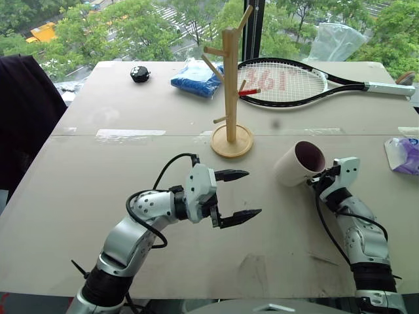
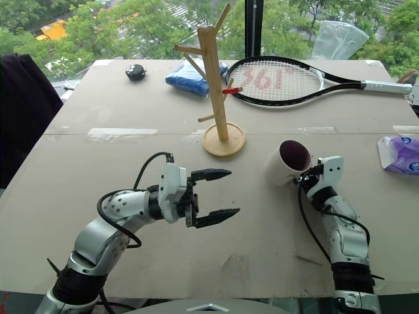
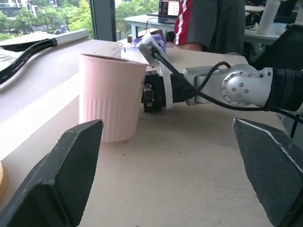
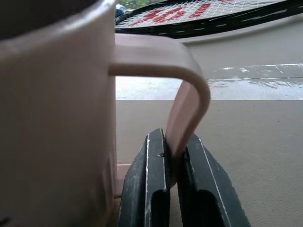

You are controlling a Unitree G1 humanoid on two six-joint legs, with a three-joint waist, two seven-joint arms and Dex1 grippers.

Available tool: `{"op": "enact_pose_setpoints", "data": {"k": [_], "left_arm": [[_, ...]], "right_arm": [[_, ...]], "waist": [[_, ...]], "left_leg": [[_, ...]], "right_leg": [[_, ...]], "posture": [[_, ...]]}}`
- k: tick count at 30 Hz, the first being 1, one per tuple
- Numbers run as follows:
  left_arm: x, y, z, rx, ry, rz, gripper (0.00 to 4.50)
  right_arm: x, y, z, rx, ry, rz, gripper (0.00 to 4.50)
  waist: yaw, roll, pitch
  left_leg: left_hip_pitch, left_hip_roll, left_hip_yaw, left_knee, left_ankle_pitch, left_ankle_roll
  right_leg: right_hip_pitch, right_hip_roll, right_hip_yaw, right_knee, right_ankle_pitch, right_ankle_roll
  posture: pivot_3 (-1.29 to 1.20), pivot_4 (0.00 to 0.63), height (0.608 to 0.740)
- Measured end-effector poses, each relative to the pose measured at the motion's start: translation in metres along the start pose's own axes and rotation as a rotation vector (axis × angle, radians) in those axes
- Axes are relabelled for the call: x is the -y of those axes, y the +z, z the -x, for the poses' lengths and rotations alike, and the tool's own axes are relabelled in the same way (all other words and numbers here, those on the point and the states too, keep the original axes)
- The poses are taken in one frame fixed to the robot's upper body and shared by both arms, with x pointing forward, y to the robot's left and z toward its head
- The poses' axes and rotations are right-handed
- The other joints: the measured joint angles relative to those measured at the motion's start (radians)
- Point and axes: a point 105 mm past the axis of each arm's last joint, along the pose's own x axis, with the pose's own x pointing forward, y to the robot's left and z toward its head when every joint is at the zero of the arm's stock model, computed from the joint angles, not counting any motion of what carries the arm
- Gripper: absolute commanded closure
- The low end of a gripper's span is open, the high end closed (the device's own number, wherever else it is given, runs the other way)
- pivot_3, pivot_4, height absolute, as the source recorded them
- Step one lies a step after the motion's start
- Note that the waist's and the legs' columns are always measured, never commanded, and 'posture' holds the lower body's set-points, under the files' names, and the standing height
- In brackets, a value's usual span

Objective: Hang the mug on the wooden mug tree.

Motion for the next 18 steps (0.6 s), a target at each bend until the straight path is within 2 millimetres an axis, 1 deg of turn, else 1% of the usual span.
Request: {"op": "enact_pose_setpoints", "data": {"k": [5, 6, 8, 9, 10, 11, 13, 14, 15, 16, 18], "left_arm": [[-0.004, 0.001, -0.001, 0.014, 0.037, -0.011, 0.0], [-0.01, 0.005, -0.001, 0.051, 0.086, -0.013, 0.0], [-0.021, 0.009, 0.001, 0.105, 0.18, -0.012, 0.0], [-0.022, 0.01, 0.002, 0.116, 0.194, -0.013, 0.0], [-0.024, 0.011, 0.005, 0.147, 0.238, -0.005, 0.0], [-0.025, 0.009, 0.007, 0.182, 0.289, 0.018, 0.0], [-0.024, 0.005, 0.01, 0.209, 0.344, 0.042, 0.0], [-0.026, 0.006, 0.012, 0.233, 0.382, 0.051, 0.0], [-0.028, 0.008, 0.013, 0.255, 0.41, 0.052, 0.0], [-0.03, 0.01, 0.014, 0.271, 0.439, 0.047, 0.0], [-0.033, 0.01, 0.016, 0.278, 0.475, 0.035, 0.0]], "right_arm": [[0.0, 0.002, -0.001, -0.022, 0.022, 0.067, 4.41], [-0.005, 0.012, -0.005, -0.03, 0.077, 0.152, 4.41], [-0.02, 0.049, -0.018, 0.031, 0.189, 0.294, 4.41], [-0.023, 0.054, -0.02, 0.039, 0.21, 0.316, 4.41], [-0.031, 0.064, -0.025, 0.027, 0.262, 0.389, 4.41], [-0.038, 0.078, -0.03, 0.014, 0.317, 0.499, 4.41], [-0.048, 0.103, -0.035, 0.027, 0.374, 0.614, 4.41], [-0.056, 0.116, -0.037, 0.041, 0.429, 0.681, 4.41], [-0.064, 0.125, -0.038, 0.053, 0.477, 0.733, 4.41], [-0.073, 0.13, -0.039, 0.052, 0.531, 0.783, 4.41], [-0.084, 0.131, -0.04, 0.031, 0.605, 0.842, 4.41]], "waist": [[0.0, 0.001, 0.0], [0.0, 0.001, 0.001], [-0.004, 0.0, 0.002], [-0.004, 0.0, 0.002], [-0.007, 0.001, 0.003], [-0.009, 0.002, 0.004], [-0.008, 0.0, 0.005], [-0.007, -0.001, 0.005], [-0.004, -0.002, 0.005], [0.0, -0.002, 0.006], [0.003, -0.003, 0.006]], "left_leg": [[0.0, 0.0, 0.0, 0.0, 0.0, 0.0], [0.0, 0.0, 0.001, 0.0, 0.0, 0.0], [0.0, 0.0, -0.001, 0.0, 0.0, 0.0], [0.0, 0.0, -0.001, 0.0, 0.0, 0.0], [0.001, 0.0, -0.001, 0.0, 0.0, 0.0], [0.0, 0.0, -0.001, 0.0, 0.0, 0.0], [-0.001, -0.001, -0.001, 0.0, 0.0, 0.0], [-0.001, -0.001, -0.001, 0.0, 0.0, 0.0], [-0.001, -0.001, -0.001, 0.0, 0.0, 0.0], [-0.002, -0.001, -0.001, 0.0, 0.0, 0.0], [-0.002, -0.001, -0.001, 0.0, 0.0, 0.0]], "right_leg": [[0.0, 0.0, 0.0, 0.0, 0.0, 0.0], [-0.001, 0.0, 0.001, 0.0, 0.0, 0.0], [-0.001, 0.002, 0.002, 0.001, 0.0, 0.0], [-0.002, 0.002, 0.003, 0.0, 0.0, 0.0], [-0.002, 0.002, 0.004, 0.001, 0.0, 0.0], [-0.004, 0.002, 0.007, 0.001, 0.0, 0.0], [-0.005, 0.002, 0.007, 0.0, 0.0, 0.0], [-0.005, 0.003, 0.006, 0.0, 0.0, 0.0], [-0.005, 0.003, 0.006, -0.001, 0.0, 0.0], [-0.005, 0.003, 0.005, -0.001, 0.0, 0.0], [-0.005, 0.003, 0.006, -0.001, 0.0, 0.0]], "posture": [[0.0, 0.15, 0.74], [0.0, 0.15, 0.74], [0.0, 0.15, 0.74], [0.0, 0.15, 0.74], [0.0, 0.15, 0.74], [0.0, 0.15, 0.74], [0.0, 0.15, 0.74], [0.0, 0.15, 0.74], [0.0, 0.15, 0.74], [0.0, 0.15, 0.74], [0.0, 0.15, 0.74]]}}
